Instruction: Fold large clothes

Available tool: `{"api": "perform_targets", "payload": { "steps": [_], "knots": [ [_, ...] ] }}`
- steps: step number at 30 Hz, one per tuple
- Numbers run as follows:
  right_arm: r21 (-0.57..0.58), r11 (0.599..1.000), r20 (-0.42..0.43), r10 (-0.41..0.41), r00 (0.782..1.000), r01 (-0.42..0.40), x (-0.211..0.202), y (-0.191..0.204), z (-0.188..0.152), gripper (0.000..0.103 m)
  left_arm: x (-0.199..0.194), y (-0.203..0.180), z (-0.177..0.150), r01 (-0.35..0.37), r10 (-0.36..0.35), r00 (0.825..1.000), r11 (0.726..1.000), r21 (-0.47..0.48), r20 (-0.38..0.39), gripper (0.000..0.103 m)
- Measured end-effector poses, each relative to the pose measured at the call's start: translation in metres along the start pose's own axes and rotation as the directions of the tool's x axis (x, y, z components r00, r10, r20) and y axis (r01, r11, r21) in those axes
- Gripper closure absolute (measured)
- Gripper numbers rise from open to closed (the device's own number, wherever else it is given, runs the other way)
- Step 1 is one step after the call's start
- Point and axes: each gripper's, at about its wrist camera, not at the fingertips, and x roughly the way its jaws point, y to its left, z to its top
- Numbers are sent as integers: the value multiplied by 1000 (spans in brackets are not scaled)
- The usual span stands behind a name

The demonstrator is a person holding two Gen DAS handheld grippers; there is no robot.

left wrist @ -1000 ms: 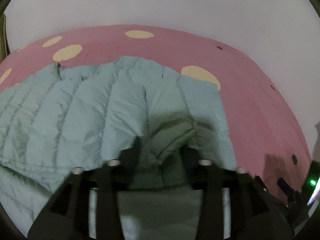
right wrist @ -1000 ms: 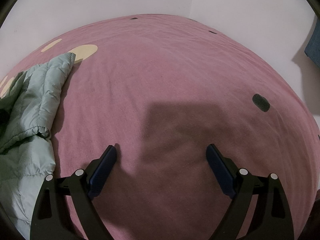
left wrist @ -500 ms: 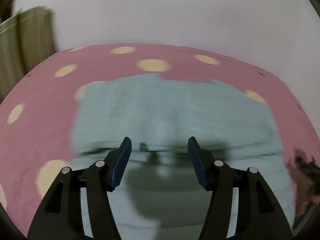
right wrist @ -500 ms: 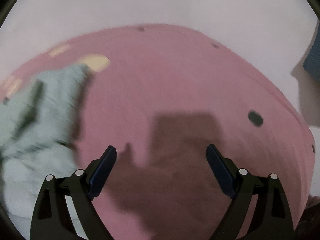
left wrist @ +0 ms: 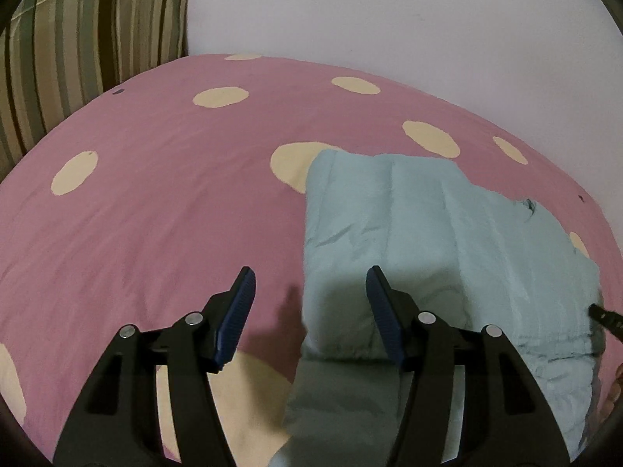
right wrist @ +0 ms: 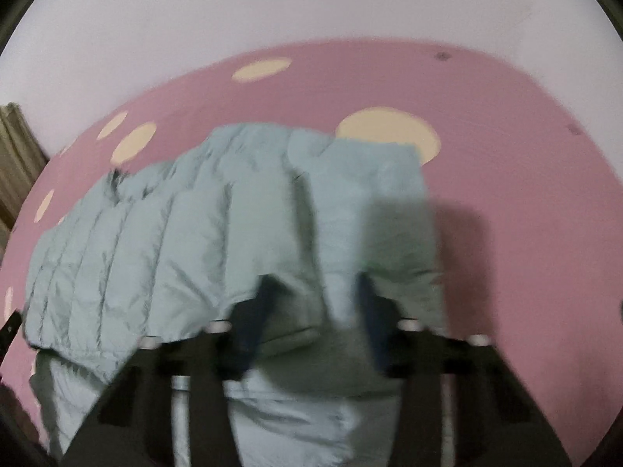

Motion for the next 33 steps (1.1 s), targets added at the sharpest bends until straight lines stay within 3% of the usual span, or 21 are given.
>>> {"api": "perform_targets", "payload": {
  "steps": [3,6,9,12,13,14,15,16,19,20,21,24,27,29,33],
  "knots": [
    [1,1000,18,-27,999,27,-5,2,-4,93,7,-7,4,22,-22,1000,1000,17,6,39],
    [7,995,22,-101,995,101,-5,-9,-12,95,21,-16,2,-11,11,1000,998,60,-3,39],
    [19,994,-6,-105,994,105,5,-21,-16,97,34,-23,-3,-23,27,999,996,88,-44,39],
    [90,994,31,-57,998,54,-7,-30,-12,95,29,-18,-4,-5,7,999,998,60,-34,39],
    [106,994,47,-33,998,28,-12,-30,-10,92,25,-15,-2,2,-1,1000,999,38,-26,39],
    [107,994,55,-20,998,14,-15,-28,-8,77,23,-11,-1,6,-5,1000,1000,22,-20,39],
    [102,995,65,-7,998,1,-17,-23,-6,53,21,-7,0,7,-7,1000,1000,5,-13,39],
    [99,995,74,-3,997,-5,-17,-20,-4,44,19,-4,1,4,-4,1000,1000,-7,-7,39],
    [74,997,71,-6,997,1,-11,-8,0,41,19,3,2,-12,12,1000,1000,-8,-9,39],
    [62,998,49,3,999,-7,-5,-3,0,44,20,4,1,-20,20,1000,1000,-4,-13,39],
    [46,999,28,6,1000,-8,2,1,-1,63,21,5,1,-25,25,1000,1000,-1,-17,39],
    [9,1000,4,-2,1000,2,8,10,-4,92,22,8,-2,-33,33,999,999,3,-24,39],
    [-6,1000,47,-16,999,17,-8,10,-5,94,18,8,-2,-38,38,999,999,18,2,39],
    [-18,997,71,-68,995,69,-15,5,-7,94,25,4,-3,-54,55,998,997,49,-12,39],
    [-32,994,9,-105,994,105,7,-5,-15,94,44,-3,-9,-80,86,995,992,96,-59,38]
  ]
}}
